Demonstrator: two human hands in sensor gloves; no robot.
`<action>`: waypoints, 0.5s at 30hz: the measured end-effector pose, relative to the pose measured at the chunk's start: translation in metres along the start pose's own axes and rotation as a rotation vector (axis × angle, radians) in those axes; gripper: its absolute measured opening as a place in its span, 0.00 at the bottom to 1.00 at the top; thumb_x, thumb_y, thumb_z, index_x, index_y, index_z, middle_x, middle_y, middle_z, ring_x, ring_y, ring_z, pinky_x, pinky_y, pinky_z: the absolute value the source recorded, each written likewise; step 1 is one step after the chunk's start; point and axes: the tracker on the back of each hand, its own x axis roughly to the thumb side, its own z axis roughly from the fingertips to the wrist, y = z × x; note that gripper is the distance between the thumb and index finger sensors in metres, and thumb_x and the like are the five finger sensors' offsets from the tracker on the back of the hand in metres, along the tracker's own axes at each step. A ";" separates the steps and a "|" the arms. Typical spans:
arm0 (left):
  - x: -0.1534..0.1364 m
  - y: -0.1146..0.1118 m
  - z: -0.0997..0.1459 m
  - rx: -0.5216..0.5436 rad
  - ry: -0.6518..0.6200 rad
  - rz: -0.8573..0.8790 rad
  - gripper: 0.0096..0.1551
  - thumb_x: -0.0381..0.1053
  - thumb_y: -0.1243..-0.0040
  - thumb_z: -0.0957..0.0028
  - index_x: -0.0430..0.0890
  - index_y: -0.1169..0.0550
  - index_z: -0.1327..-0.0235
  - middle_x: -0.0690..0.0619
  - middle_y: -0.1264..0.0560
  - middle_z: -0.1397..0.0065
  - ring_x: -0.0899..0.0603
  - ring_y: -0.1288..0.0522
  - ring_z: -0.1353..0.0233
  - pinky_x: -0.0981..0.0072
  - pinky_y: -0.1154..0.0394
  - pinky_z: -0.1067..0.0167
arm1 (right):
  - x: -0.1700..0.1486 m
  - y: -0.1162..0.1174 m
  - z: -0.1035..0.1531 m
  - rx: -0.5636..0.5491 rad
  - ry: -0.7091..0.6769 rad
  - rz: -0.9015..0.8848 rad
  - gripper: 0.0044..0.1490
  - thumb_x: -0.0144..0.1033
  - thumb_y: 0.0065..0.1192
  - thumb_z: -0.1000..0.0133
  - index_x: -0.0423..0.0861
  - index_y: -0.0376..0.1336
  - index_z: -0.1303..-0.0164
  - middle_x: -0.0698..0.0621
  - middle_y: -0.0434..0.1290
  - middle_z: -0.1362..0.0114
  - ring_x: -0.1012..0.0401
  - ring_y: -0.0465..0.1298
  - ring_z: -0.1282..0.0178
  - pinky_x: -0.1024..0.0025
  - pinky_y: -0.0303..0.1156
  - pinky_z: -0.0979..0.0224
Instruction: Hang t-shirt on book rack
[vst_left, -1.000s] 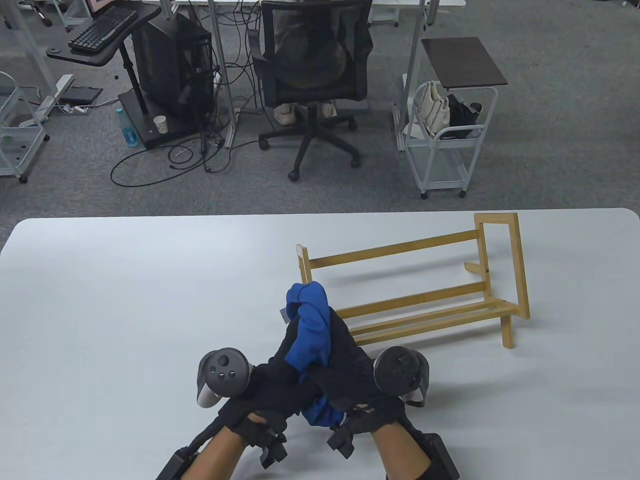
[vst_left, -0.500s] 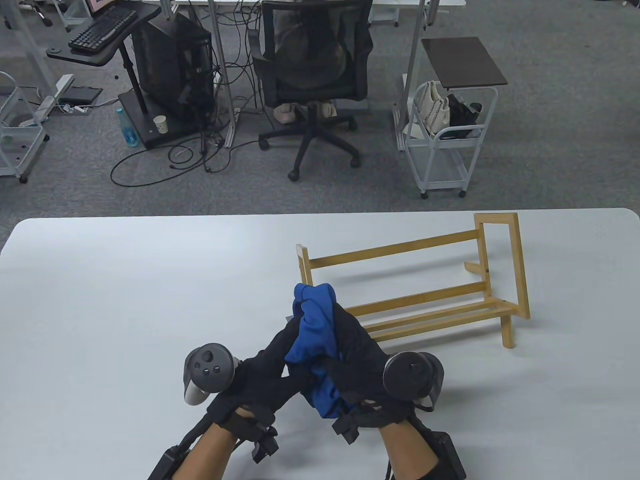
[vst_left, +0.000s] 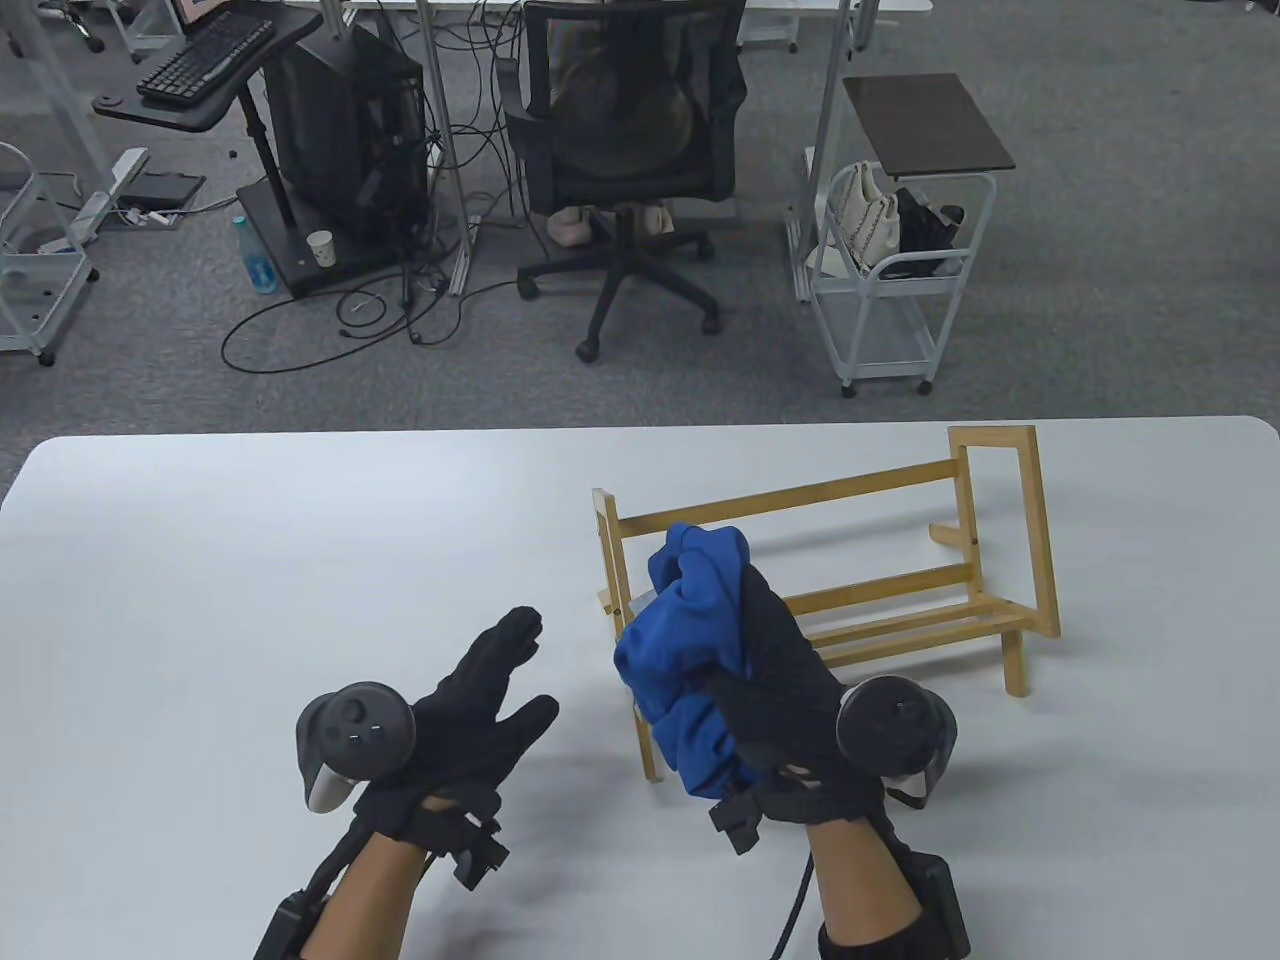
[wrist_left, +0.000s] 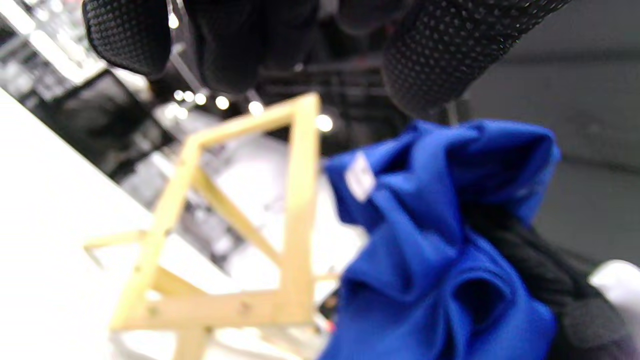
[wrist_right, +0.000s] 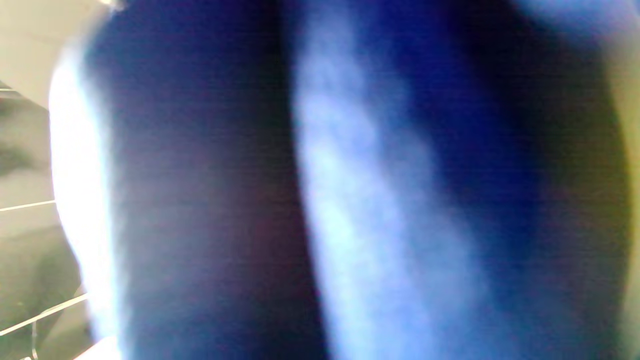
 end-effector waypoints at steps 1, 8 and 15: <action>-0.004 0.002 0.001 -0.007 0.019 -0.020 0.44 0.63 0.39 0.36 0.63 0.50 0.15 0.43 0.42 0.13 0.33 0.35 0.17 0.33 0.34 0.27 | -0.001 -0.004 -0.002 -0.008 0.016 0.010 0.48 0.38 0.70 0.39 0.57 0.45 0.15 0.37 0.59 0.19 0.39 0.71 0.30 0.42 0.70 0.32; -0.029 0.009 0.012 -0.031 0.138 -0.212 0.43 0.66 0.42 0.37 0.62 0.49 0.15 0.42 0.43 0.13 0.31 0.38 0.16 0.31 0.37 0.27 | -0.003 -0.018 -0.018 -0.045 0.104 0.053 0.48 0.38 0.70 0.38 0.57 0.44 0.15 0.37 0.57 0.18 0.39 0.70 0.28 0.41 0.69 0.31; -0.050 0.003 0.024 -0.084 0.238 -0.354 0.43 0.68 0.44 0.37 0.62 0.49 0.15 0.41 0.46 0.12 0.29 0.45 0.14 0.27 0.42 0.27 | -0.007 -0.016 -0.036 -0.032 0.187 0.131 0.48 0.36 0.69 0.38 0.57 0.43 0.15 0.36 0.55 0.17 0.37 0.68 0.27 0.39 0.67 0.29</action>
